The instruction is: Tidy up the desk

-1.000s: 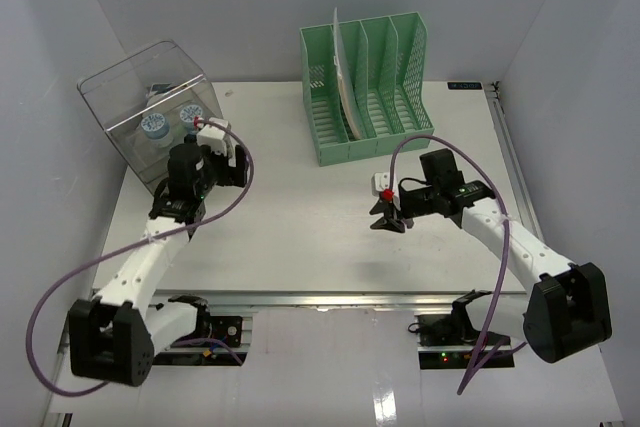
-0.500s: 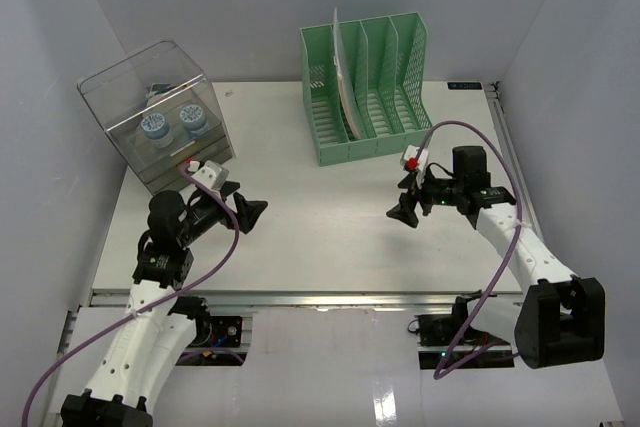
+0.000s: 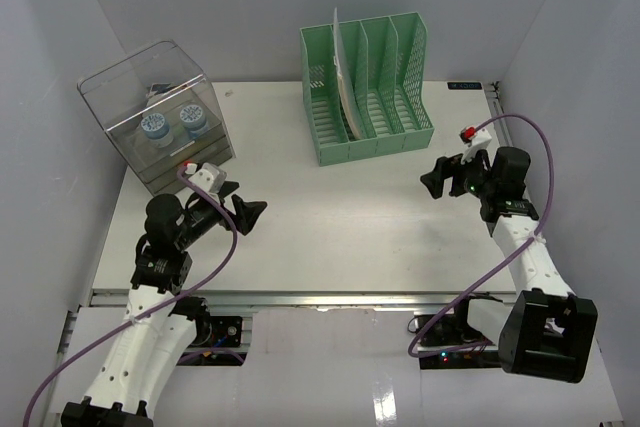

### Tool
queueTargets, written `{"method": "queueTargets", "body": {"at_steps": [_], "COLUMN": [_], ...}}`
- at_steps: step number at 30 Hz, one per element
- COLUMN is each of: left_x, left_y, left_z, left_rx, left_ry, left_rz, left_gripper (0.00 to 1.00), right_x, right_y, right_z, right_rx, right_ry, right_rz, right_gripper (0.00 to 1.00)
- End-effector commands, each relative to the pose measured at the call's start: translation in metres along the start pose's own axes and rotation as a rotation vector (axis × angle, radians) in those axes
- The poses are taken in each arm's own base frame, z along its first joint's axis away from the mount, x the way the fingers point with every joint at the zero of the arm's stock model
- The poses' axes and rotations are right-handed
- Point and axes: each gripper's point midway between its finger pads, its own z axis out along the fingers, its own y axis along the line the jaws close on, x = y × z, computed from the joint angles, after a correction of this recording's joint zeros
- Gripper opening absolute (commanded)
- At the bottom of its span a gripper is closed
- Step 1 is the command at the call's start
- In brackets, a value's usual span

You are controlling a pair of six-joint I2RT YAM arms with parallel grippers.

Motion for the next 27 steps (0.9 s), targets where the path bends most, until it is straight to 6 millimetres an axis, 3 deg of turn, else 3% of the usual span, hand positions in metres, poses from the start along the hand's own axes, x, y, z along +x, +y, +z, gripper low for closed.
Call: {"method": "queueTargets", "body": {"at_steps": [1,8,15,27], "left_x": [-0.009,-0.008,-0.006,-0.005], "left_y": [-0.004,-0.004,-0.003,-0.002], "left_z": [-0.003,-0.002,-0.002,-0.002], "left_rx": [0.011,0.011,0.011,0.005], "left_ry": [-0.016,-0.013,-0.007,-0.004], "left_rz": [0.008,0.006,0.003,0.001], "left_gripper": [0.98,0.98,0.98,0.98], "right_x": [-0.018,0.003,0.007,0.009], "right_y": [-0.029,-0.042,-0.062,-0.043], "right_z": [-0.007,-0.009,-0.015,-0.014], "right_rx": [0.148,0.164,0.288,0.181], "right_ry": [-0.077,-0.001,0.012,0.031], "right_rz": [0.107,0.187,0.188,0.171], "right_gripper": [0.9,0.9,0.9,0.9]}}
